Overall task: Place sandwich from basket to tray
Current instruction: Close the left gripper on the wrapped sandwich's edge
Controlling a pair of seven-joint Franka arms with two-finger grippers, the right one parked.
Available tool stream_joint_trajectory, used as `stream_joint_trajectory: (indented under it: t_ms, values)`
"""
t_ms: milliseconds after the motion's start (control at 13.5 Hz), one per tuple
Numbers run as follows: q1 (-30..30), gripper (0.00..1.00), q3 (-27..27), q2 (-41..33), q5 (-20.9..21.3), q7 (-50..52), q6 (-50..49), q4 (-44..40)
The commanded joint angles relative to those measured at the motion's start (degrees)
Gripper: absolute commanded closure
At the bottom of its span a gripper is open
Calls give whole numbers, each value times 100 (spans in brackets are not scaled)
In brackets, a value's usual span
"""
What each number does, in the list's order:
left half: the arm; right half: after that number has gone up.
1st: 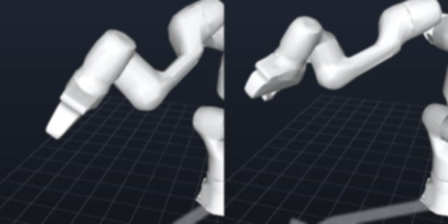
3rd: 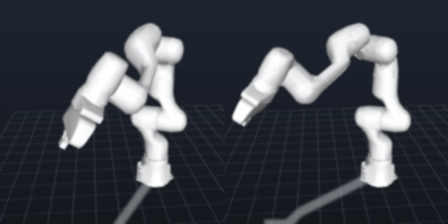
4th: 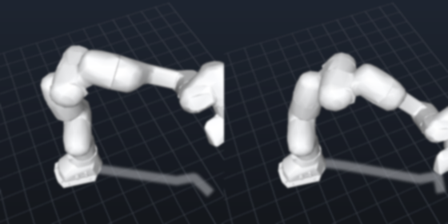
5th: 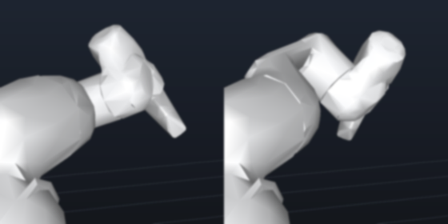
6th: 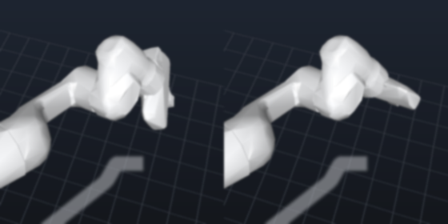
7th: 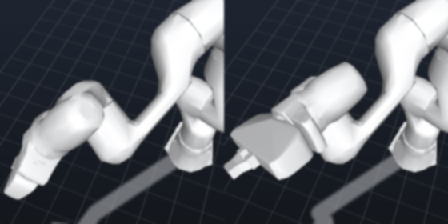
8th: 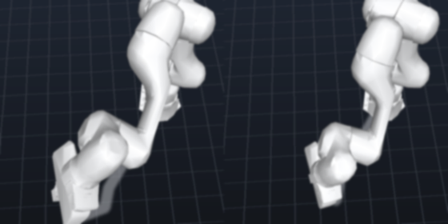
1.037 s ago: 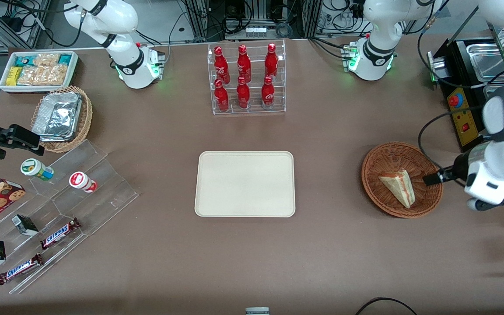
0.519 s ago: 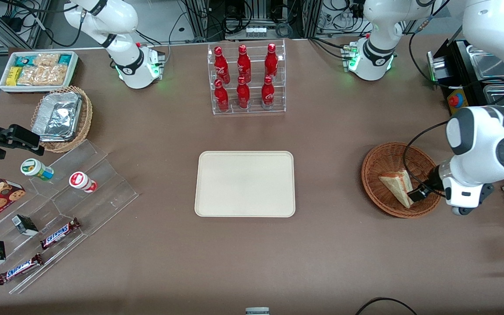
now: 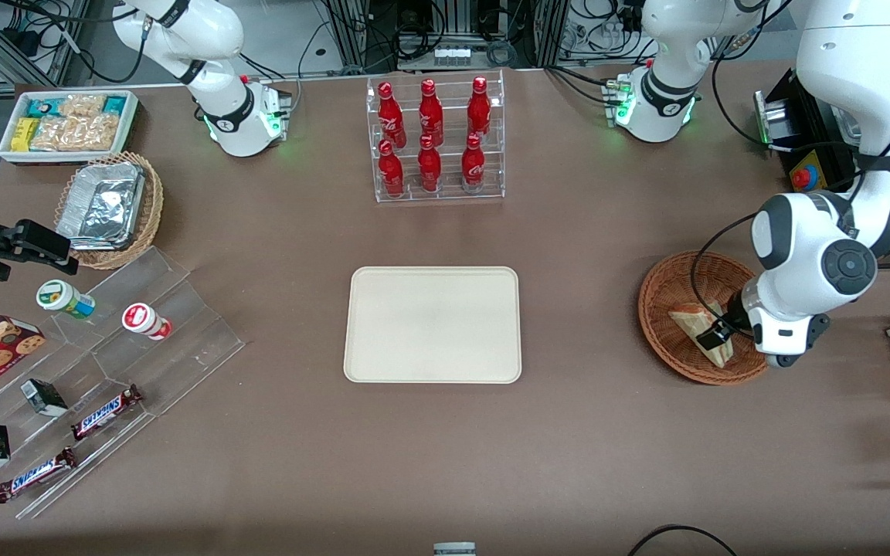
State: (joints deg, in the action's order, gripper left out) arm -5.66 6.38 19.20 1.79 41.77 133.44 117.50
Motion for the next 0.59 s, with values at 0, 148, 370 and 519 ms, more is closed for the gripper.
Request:
stream_joint_trajectory:
  t_ms: [0,148,370,519]
  values:
    - [12,0,13,-285,102,138,366,483]
    - [56,0,13,-286,102,138,472,589]
    - [65,37,13,-303,93,155,534,616]
    - [56,98,13,-329,93,156,525,607]
